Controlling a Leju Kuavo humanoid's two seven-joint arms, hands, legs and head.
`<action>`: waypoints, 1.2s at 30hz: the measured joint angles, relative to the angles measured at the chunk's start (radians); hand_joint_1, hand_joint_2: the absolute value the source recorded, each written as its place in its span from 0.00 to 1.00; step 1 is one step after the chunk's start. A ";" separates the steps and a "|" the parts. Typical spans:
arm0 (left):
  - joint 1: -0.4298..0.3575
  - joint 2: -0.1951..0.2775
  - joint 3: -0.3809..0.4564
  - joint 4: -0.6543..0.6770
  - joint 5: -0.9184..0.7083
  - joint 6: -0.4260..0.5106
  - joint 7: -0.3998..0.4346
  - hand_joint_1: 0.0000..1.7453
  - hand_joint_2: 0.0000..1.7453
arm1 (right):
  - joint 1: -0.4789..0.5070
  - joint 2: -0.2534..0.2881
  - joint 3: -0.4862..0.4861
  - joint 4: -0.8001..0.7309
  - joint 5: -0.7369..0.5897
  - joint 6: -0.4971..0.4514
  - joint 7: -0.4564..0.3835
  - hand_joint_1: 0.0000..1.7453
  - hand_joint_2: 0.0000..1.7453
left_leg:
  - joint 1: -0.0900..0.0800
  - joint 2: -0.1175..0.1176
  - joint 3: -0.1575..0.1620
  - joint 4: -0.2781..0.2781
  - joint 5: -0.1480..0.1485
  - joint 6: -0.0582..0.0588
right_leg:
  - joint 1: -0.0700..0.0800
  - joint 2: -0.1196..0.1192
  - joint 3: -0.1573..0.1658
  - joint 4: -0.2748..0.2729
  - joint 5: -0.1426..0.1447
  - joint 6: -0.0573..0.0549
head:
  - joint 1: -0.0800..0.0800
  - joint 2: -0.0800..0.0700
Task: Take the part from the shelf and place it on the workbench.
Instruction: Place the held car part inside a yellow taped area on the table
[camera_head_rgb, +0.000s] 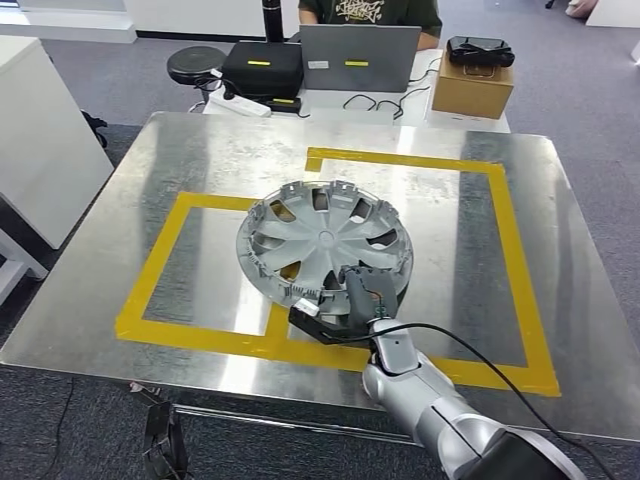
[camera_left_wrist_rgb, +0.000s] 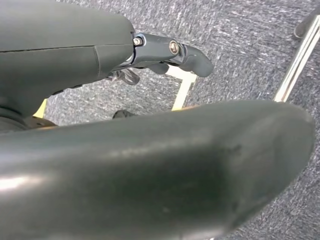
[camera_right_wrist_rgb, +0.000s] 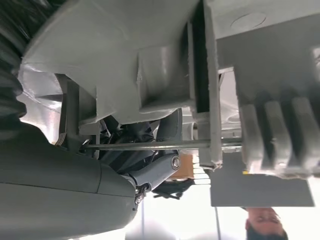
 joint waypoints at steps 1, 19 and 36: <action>0.000 0.000 0.000 0.000 0.004 0.000 0.002 0.00 0.00 | -0.003 0.003 -0.002 0.000 0.005 0.006 0.017 1.00 1.00 | 0.000 0.000 0.000 0.000 0.000 0.000 | 0.000 0.000 0.001 0.000 0.000 0.000 | 0.000 0.000; -0.003 0.012 -0.027 -0.002 0.034 0.000 0.027 0.00 0.00 | -0.061 -0.002 -0.088 0.008 0.070 0.105 0.202 1.00 1.00 | -0.001 -0.001 0.002 0.001 -0.003 0.004 | -0.001 -0.002 0.005 -0.004 -0.002 0.004 | 0.000 0.000; -0.003 0.017 -0.047 -0.002 0.041 0.001 0.030 0.00 0.00 | -0.072 -0.032 -0.145 0.016 0.088 0.111 0.225 1.00 1.00 | -0.002 -0.001 0.002 0.001 -0.005 0.007 | -0.001 -0.001 0.007 -0.008 -0.003 0.004 | 0.000 0.000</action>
